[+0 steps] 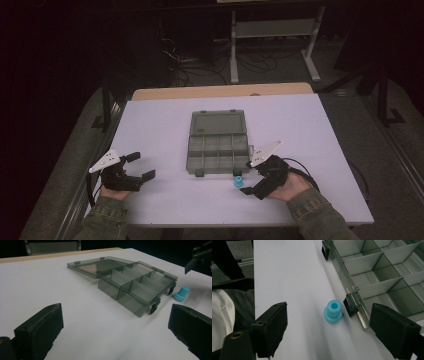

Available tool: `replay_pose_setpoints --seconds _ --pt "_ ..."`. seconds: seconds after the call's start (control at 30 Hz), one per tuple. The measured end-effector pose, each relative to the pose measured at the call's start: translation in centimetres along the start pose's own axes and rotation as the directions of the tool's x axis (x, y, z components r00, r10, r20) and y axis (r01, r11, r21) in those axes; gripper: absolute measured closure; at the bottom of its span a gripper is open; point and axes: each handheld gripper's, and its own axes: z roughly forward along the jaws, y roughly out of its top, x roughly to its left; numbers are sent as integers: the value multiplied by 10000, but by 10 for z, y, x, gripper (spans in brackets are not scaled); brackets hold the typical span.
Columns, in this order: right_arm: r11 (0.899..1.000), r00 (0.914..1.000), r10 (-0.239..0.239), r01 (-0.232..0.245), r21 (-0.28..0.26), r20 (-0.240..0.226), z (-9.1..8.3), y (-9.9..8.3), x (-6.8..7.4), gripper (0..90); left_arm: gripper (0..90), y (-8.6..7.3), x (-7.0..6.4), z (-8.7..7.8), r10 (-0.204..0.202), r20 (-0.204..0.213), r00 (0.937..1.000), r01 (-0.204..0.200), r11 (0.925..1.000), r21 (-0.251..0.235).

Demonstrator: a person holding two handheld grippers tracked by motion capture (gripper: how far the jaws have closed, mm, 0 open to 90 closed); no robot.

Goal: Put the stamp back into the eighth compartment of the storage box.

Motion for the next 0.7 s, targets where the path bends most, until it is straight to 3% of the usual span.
replay_pose_setpoints --seconds 0.5,0.7 --pt "9988 9990 -329 341 362 -308 10 2 -2 290 0 0 0 0 13 50 10000 -13 10000 -4" --pt "9978 9990 -427 435 504 -160 13 1 -1 329 0 0 0 1 3 64 10000 -3 10000 5"
